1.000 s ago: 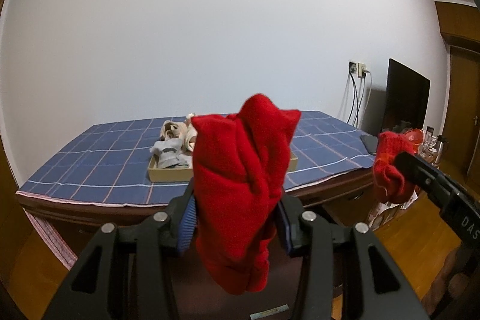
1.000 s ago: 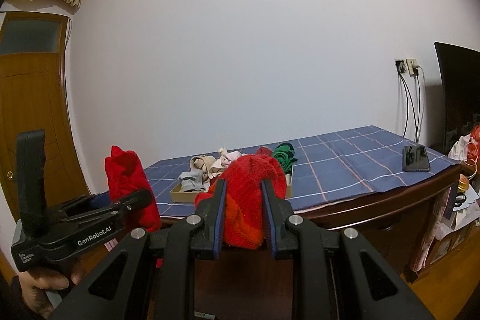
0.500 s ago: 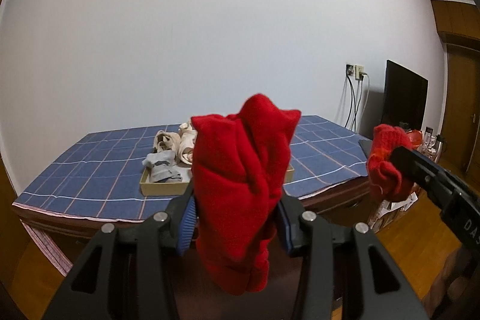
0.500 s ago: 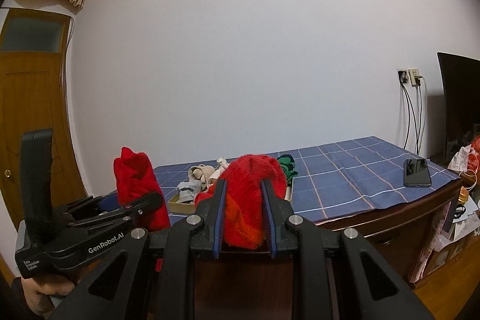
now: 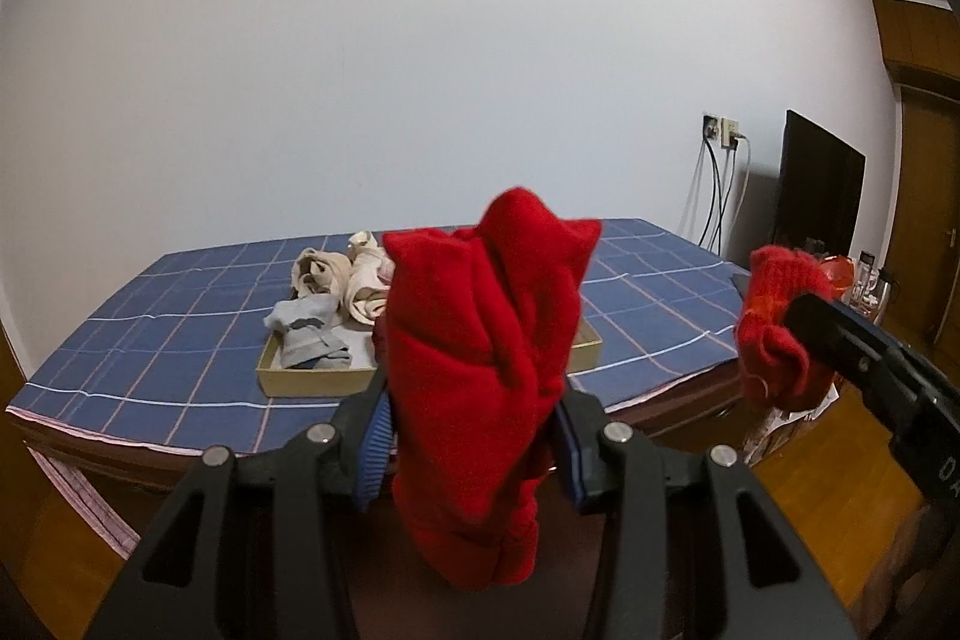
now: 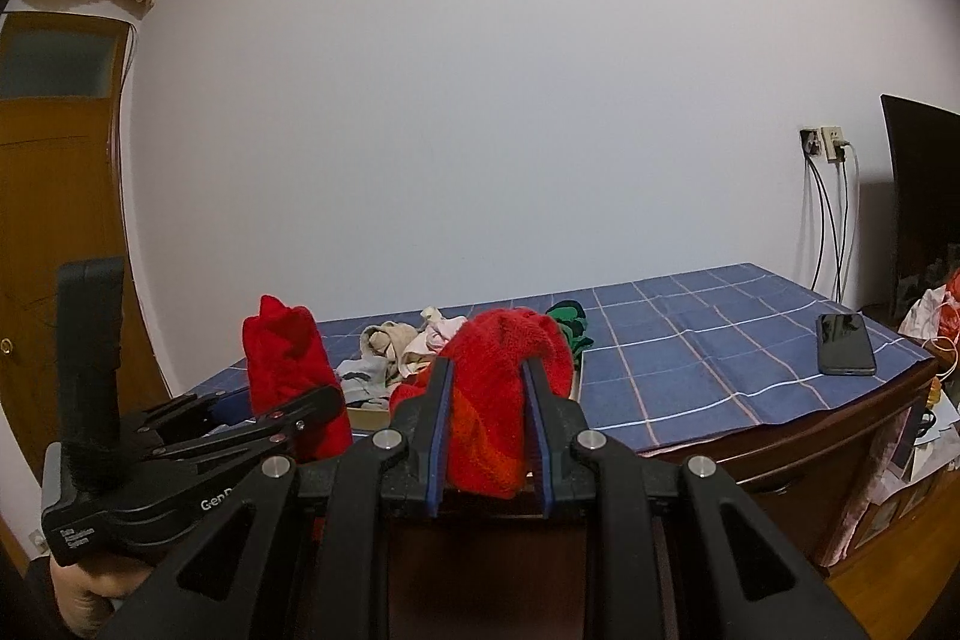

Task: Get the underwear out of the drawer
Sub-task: 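Carry both red socks over the box lid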

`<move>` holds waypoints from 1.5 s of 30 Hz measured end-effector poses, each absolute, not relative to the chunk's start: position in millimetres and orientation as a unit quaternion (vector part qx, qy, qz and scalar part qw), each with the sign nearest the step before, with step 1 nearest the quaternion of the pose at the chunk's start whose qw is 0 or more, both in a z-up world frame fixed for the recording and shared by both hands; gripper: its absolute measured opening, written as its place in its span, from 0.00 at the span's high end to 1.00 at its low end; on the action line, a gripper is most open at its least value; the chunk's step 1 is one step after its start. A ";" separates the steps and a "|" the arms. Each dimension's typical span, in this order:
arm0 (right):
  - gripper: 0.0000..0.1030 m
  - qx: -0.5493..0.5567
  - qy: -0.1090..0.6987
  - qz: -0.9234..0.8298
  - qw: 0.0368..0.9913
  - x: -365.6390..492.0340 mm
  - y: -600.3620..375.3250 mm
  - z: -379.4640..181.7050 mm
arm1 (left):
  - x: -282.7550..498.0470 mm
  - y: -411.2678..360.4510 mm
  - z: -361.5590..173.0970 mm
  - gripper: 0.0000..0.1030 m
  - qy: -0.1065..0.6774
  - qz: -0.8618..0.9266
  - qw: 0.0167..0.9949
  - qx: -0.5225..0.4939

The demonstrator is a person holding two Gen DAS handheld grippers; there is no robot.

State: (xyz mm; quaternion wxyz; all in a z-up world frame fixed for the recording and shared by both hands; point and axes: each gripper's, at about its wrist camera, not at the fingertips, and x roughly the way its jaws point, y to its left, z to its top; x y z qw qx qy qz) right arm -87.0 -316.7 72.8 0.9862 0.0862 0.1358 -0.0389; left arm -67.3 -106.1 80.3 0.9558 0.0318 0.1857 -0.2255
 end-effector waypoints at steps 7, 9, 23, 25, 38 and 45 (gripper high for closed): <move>0.76 0.091 0.147 -0.036 0.984 -66.1 -320.5 69.9 | -48.9 -107.2 77.7 0.57 0.201 -0.224 0.953 0.024; 0.76 0.091 0.149 -0.035 0.984 -60.9 -321.0 68.9 | -45.9 -106.2 76.7 0.57 0.205 -0.223 0.953 0.022; 0.76 0.095 0.165 -0.034 0.981 -22.5 -335.2 61.6 | -14.0 -111.6 72.9 0.57 0.229 -0.213 0.950 0.013; 0.76 0.094 0.168 -0.034 0.981 -17.2 -336.9 59.4 | -8.9 -114.6 73.7 0.57 0.230 -0.214 0.949 0.011; 0.76 0.090 0.167 -0.036 0.981 14.7 -350.0 61.0 | 18.8 -142.5 91.6 0.57 0.211 -0.225 0.951 0.022; 0.76 0.075 0.163 -0.043 0.983 33.6 -354.2 63.8 | 35.8 -162.2 97.0 0.57 0.205 -0.232 0.950 0.027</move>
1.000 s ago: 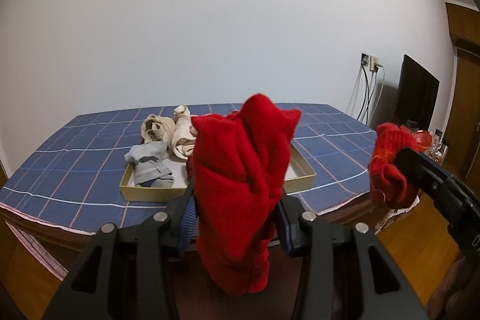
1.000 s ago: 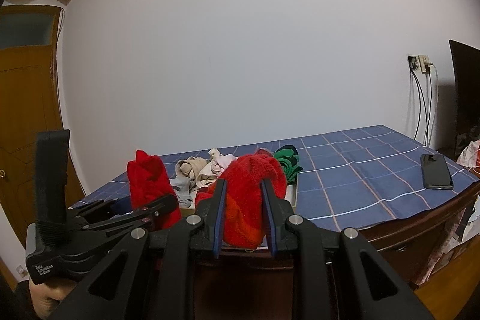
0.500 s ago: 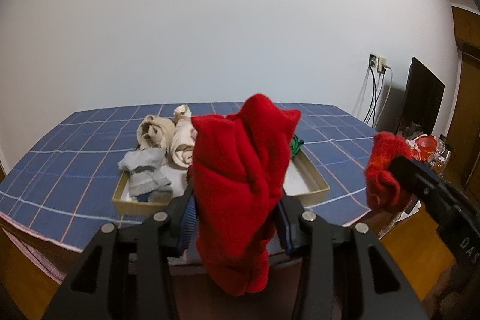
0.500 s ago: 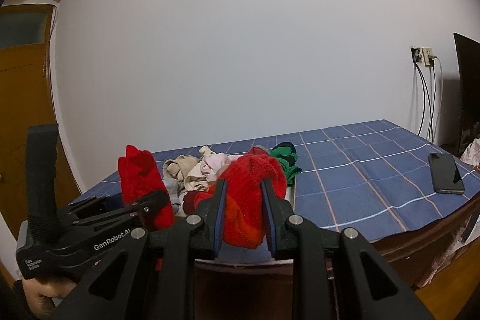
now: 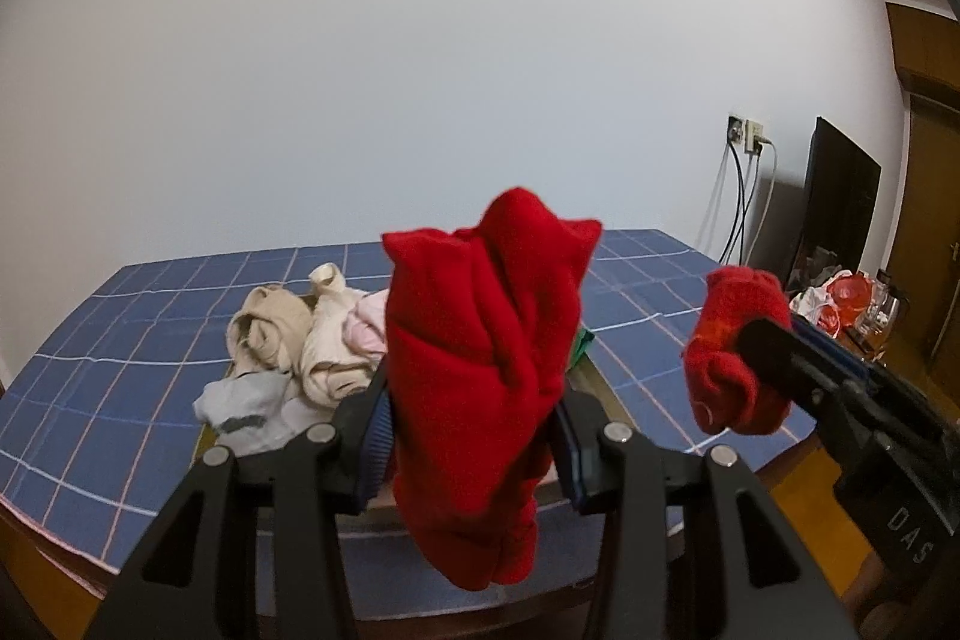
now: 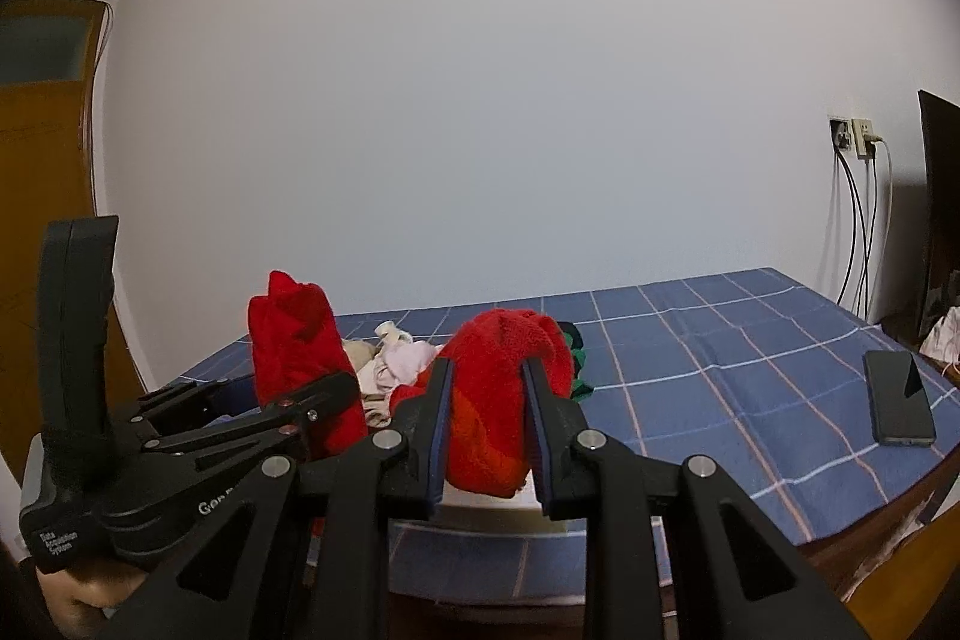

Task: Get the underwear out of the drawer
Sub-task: 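Carry both red socks over the box lid, then lower both red socks into the box lid and open both tools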

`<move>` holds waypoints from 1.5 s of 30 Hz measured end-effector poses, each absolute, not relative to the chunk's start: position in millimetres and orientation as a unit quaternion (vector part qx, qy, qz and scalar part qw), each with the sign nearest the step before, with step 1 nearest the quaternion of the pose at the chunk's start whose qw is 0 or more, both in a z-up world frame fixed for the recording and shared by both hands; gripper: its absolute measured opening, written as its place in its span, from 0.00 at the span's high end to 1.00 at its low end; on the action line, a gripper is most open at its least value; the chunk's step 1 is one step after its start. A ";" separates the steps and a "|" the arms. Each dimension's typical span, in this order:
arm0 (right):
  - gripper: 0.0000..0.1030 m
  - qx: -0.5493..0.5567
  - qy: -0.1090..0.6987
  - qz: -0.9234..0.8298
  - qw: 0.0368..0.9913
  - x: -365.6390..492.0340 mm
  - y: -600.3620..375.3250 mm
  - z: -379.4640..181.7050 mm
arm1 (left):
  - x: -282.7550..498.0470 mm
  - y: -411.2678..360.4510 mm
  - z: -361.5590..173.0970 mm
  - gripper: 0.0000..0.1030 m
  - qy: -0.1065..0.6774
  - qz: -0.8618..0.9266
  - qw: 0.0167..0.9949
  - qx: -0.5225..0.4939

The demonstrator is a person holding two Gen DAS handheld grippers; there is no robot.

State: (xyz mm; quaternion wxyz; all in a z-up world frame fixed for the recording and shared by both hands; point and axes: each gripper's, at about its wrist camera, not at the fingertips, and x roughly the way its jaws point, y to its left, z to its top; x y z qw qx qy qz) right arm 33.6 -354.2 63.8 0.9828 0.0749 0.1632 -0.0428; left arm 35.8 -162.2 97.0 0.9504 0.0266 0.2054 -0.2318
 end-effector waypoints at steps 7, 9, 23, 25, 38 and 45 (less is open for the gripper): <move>0.76 0.069 0.177 -0.049 0.980 51.5 -360.0 54.8 | 49.4 -173.5 93.0 0.57 0.212 -0.230 0.949 0.026; 0.76 0.072 0.183 -0.051 0.979 56.1 -361.9 51.0 | 54.6 -175.7 94.4 0.57 0.213 -0.228 0.950 0.021; 0.76 0.077 0.209 -0.058 0.973 80.8 -372.1 40.1 | 78.3 -203.7 92.8 0.57 0.219 -0.228 0.948 0.034; 0.76 0.079 0.212 -0.059 0.972 84.1 -372.4 38.3 | 84.9 -205.2 90.4 0.57 0.225 -0.231 0.946 0.030; 0.76 0.091 0.248 -0.055 0.963 108.7 -377.7 14.3 | 121.7 -193.3 65.1 0.57 0.274 -0.237 0.932 0.006; 0.76 0.085 0.268 -0.047 0.959 124.8 -378.2 3.9 | 134.7 -210.3 49.7 0.57 0.298 -0.238 0.924 0.021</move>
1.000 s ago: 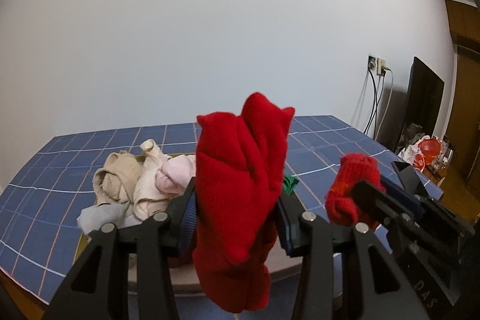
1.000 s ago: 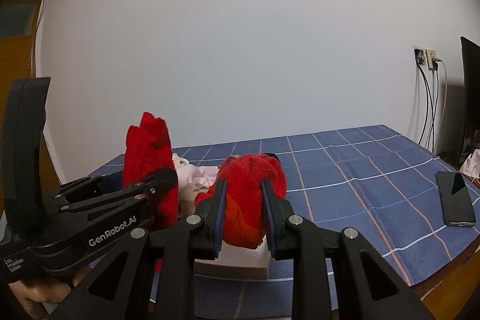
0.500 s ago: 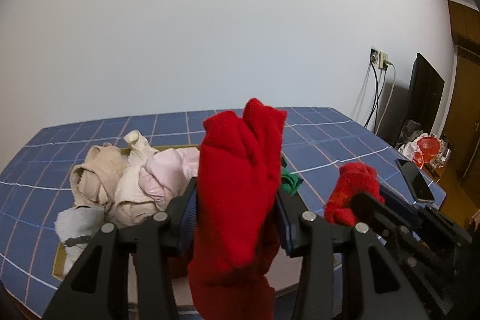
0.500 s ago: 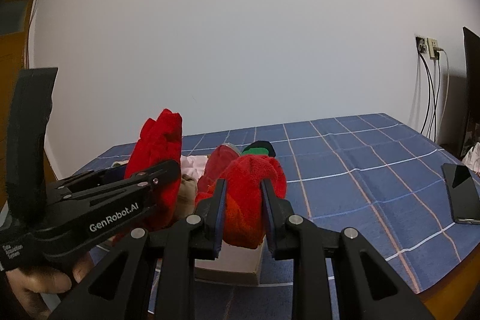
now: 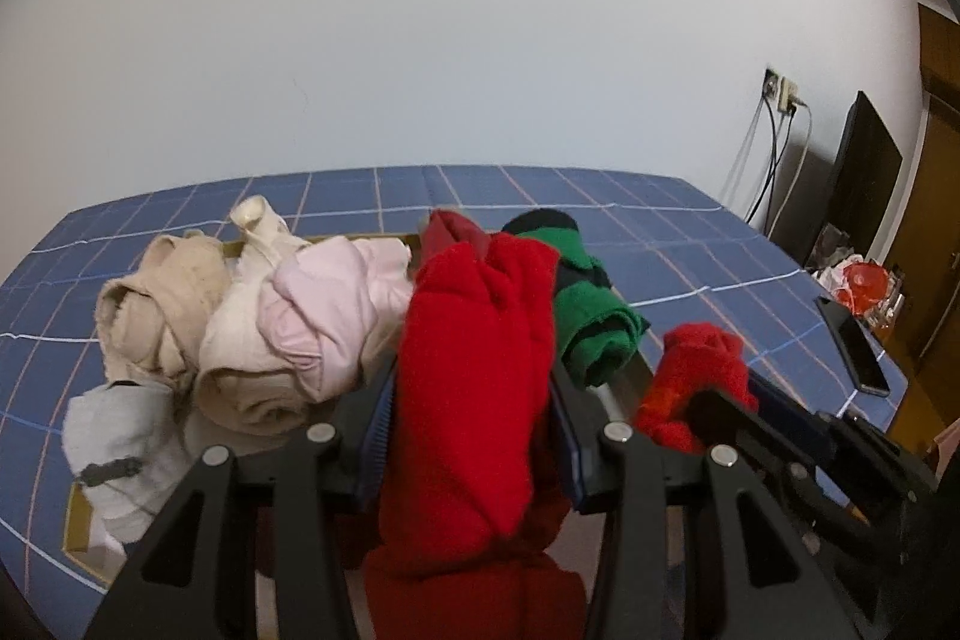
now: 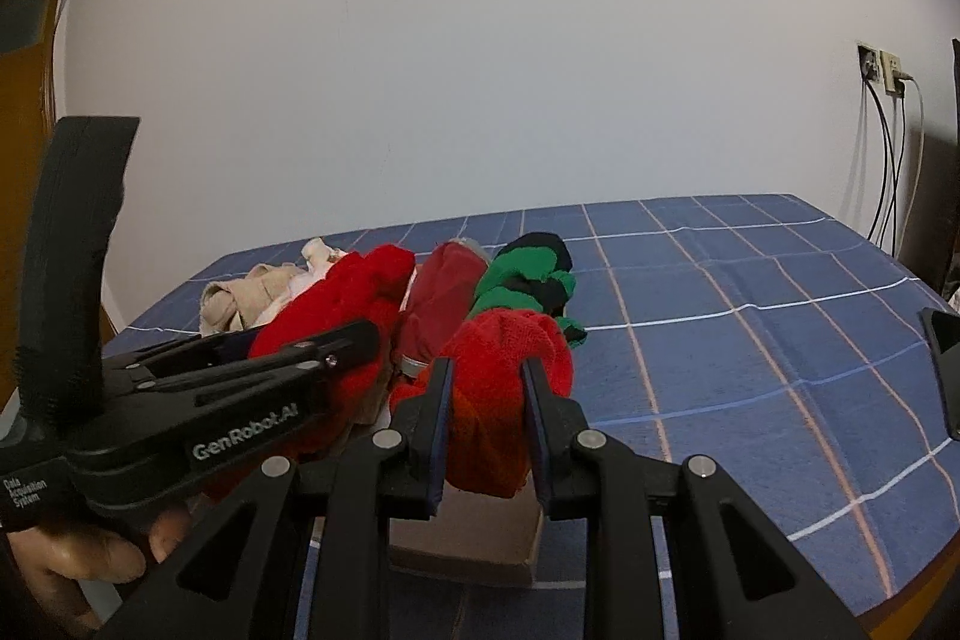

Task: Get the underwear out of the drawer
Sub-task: 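Lower both red socks into the box lid and open both tools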

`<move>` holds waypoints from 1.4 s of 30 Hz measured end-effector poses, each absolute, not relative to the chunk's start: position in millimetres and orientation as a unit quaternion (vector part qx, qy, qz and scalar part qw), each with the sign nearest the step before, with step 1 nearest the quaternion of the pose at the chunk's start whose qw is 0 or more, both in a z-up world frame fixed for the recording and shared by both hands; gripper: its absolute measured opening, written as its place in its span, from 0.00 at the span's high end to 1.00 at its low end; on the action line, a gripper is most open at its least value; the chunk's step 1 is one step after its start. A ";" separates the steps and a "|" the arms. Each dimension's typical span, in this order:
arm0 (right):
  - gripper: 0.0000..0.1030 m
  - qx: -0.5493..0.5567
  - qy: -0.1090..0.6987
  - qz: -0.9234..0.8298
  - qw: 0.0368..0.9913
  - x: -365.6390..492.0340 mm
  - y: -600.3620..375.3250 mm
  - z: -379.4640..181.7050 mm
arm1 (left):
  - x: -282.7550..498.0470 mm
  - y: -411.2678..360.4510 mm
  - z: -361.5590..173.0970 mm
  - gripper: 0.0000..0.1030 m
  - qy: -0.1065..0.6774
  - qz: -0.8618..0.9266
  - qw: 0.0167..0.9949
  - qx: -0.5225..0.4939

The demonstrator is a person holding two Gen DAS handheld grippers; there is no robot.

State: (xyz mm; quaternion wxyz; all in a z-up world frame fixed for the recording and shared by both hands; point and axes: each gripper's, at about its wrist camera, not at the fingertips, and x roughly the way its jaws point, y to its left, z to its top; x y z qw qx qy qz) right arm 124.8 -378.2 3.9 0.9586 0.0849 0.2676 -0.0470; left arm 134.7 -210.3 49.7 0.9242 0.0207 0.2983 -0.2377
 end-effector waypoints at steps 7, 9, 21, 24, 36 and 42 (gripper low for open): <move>0.76 0.084 0.282 -0.053 0.954 141.1 -378.9 -7.6 | 143.5 -224.7 41.6 0.57 0.297 -0.224 0.927 0.044; 0.76 0.088 0.286 -0.053 0.953 145.7 -380.7 -10.5 | 146.6 -220.4 39.5 0.57 0.300 -0.224 0.927 0.040; 0.75 0.095 0.312 -0.046 0.944 155.5 -381.9 -23.0 | 150.7 -219.6 32.9 0.53 0.307 -0.223 0.924 0.032; 0.75 0.093 0.319 -0.045 0.942 158.6 -380.5 -25.2 | 155.7 -219.8 28.5 0.43 0.324 -0.223 0.919 0.024; 0.52 0.048 0.354 -0.026 0.934 171.5 -369.2 -29.5 | 157.0 -221.9 18.5 0.13 0.349 -0.192 0.917 0.032; 0.26 0.034 0.353 -0.008 0.935 160.0 -354.4 -27.2 | 144.2 -206.7 27.5 0.03 0.356 -0.187 0.915 0.035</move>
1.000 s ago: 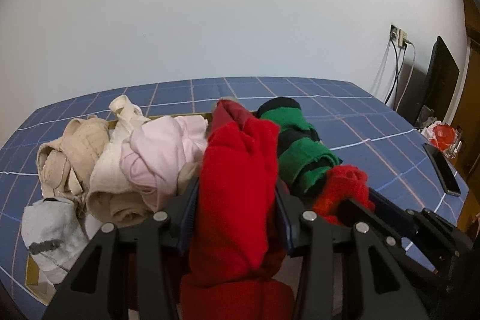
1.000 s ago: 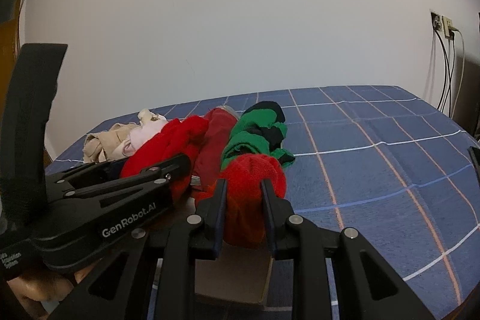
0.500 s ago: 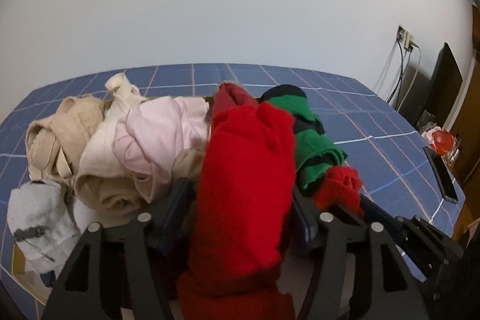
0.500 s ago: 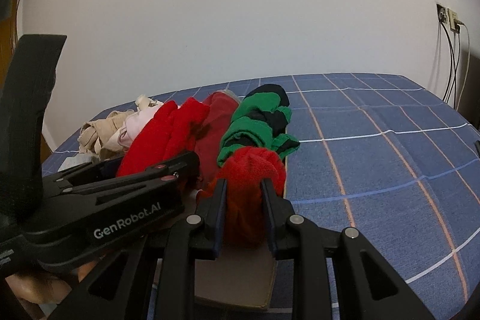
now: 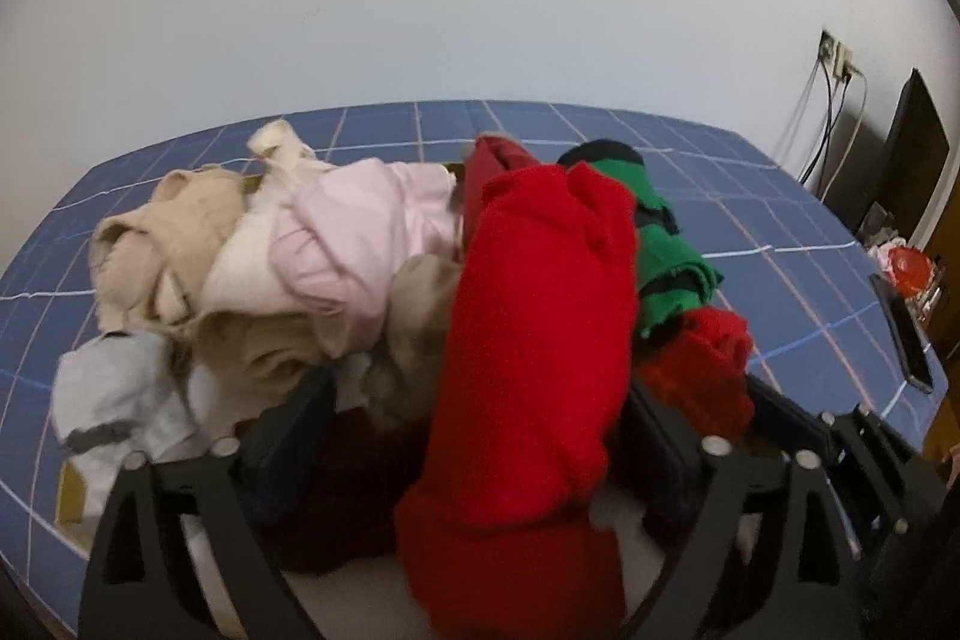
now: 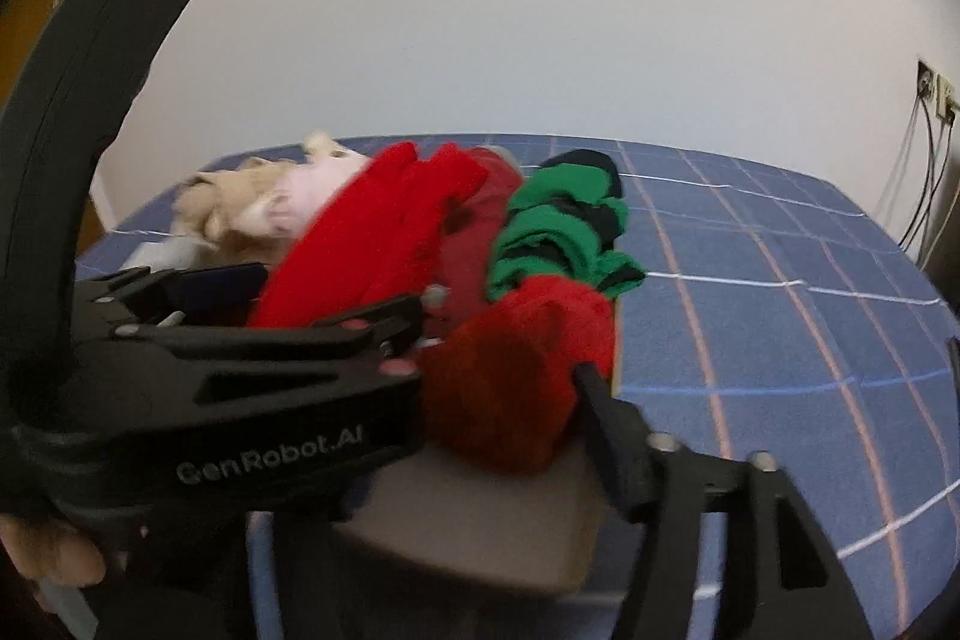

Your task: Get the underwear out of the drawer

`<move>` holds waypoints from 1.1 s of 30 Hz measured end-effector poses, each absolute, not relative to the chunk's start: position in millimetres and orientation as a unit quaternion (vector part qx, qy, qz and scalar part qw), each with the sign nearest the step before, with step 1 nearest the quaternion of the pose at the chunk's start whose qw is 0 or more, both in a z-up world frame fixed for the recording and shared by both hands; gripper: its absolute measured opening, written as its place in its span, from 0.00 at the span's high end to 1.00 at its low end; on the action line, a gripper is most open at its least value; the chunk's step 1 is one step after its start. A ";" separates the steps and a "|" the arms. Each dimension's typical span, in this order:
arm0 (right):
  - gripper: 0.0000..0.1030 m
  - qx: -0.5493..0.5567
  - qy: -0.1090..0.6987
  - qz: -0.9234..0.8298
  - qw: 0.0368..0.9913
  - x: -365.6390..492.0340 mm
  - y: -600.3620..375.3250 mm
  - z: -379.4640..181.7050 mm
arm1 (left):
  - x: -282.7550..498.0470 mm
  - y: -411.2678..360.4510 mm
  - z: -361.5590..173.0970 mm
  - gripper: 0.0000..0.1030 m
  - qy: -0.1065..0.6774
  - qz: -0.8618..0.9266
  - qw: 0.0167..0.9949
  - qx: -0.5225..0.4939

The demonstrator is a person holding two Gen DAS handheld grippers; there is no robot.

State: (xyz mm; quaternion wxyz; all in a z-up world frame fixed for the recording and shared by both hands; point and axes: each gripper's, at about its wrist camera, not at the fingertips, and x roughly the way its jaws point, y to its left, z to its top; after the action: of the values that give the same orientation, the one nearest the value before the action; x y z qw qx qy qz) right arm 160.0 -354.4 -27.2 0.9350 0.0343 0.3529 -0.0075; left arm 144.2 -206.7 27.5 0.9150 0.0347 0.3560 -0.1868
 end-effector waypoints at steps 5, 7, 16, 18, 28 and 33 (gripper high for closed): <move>0.25 0.032 0.330 -0.031 0.943 140.6 -345.9 -20.5 | 119.5 -192.7 41.2 0.01 0.313 -0.174 0.933 0.039; 0.25 0.044 0.331 -0.038 0.942 136.6 -347.2 -22.1 | 111.7 -188.7 44.6 0.01 0.302 -0.166 0.937 0.052; 0.24 0.131 0.284 -0.050 0.948 106.1 -347.5 -16.6 | 77.7 -153.6 56.3 0.01 0.243 -0.130 0.960 0.048; 0.22 0.133 0.275 -0.054 0.951 101.3 -345.5 -14.6 | 75.0 -147.9 54.8 0.00 0.243 -0.128 0.961 0.043; 0.21 0.124 0.254 -0.060 0.957 75.3 -329.8 -7.5 | 48.2 -125.6 54.1 0.00 0.233 -0.118 0.965 0.025; 0.21 0.110 0.239 -0.069 0.962 58.9 -325.0 1.5 | 32.7 -107.4 57.4 0.00 0.230 -0.118 0.966 0.004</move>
State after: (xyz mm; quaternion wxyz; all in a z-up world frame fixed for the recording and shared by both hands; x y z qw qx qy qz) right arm 58.9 -325.0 1.5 0.9624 0.1100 0.2387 -0.0687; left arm 32.7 -107.4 57.4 0.9660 0.0037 0.2301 -0.1177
